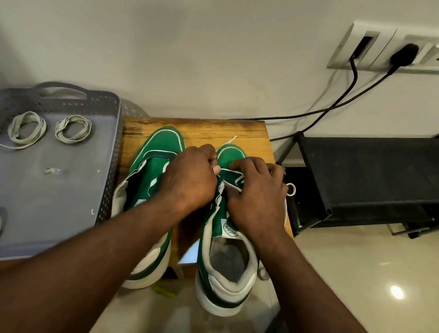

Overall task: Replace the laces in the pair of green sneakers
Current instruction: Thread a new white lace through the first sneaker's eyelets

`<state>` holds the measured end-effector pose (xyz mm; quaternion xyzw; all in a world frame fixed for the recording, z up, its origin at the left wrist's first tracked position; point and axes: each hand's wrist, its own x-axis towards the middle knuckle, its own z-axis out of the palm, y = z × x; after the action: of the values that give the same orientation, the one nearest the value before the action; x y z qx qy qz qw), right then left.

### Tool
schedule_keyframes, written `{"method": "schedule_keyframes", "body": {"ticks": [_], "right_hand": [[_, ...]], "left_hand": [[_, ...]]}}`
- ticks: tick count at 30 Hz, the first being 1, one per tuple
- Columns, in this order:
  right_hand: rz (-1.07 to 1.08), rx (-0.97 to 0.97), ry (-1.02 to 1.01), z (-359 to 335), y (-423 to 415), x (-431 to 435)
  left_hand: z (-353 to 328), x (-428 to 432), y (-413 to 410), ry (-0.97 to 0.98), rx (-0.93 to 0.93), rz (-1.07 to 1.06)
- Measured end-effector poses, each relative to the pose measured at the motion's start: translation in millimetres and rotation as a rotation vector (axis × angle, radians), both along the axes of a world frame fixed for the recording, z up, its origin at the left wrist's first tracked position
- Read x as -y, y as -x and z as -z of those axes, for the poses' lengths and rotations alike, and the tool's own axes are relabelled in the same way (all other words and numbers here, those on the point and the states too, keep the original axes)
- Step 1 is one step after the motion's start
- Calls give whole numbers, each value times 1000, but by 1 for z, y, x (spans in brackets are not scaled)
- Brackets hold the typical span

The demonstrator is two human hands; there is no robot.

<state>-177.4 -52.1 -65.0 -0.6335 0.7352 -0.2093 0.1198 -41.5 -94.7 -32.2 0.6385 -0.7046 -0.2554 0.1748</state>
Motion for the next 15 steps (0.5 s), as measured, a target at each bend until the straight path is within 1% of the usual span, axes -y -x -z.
{"method": "schedule_keyframes", "body": {"ticks": [1,2,3,5,6,7,8,9,10,12,14,15], "right_hand": [[2,-13,-7,-1,1,0],[0,-14,-15,-2,3,-1],[-4,-6,-22,-2,5,-2],[-13,12,-30,-3,7,-3],[-14,17,-30,-3,7,-3],[-13,21,-30,-3,8,-2],[-12,24,-28,-2,7,-1],[-13,27,-26,-2,7,0],[-14,31,-25,-2,6,0],[-12,46,-17,-2,5,0],[-8,60,-10,-1,5,0],[-6,62,-9,-2,4,0]], "left_hand": [[-3,2,-1,34,-37,-29],[-7,6,-5,50,-129,-77],[-13,10,-9,40,-280,-140],[-32,18,-17,-51,-695,-308],[-40,22,-22,-107,-856,-396],[-46,25,-27,-135,-931,-462],[-47,30,-32,-132,-912,-495],[-45,33,-37,-117,-798,-473],[-41,34,-41,-102,-595,-376],[-30,28,-40,-70,-179,-69],[-22,17,-32,-61,110,197],[-20,13,-27,-51,225,258]]}}
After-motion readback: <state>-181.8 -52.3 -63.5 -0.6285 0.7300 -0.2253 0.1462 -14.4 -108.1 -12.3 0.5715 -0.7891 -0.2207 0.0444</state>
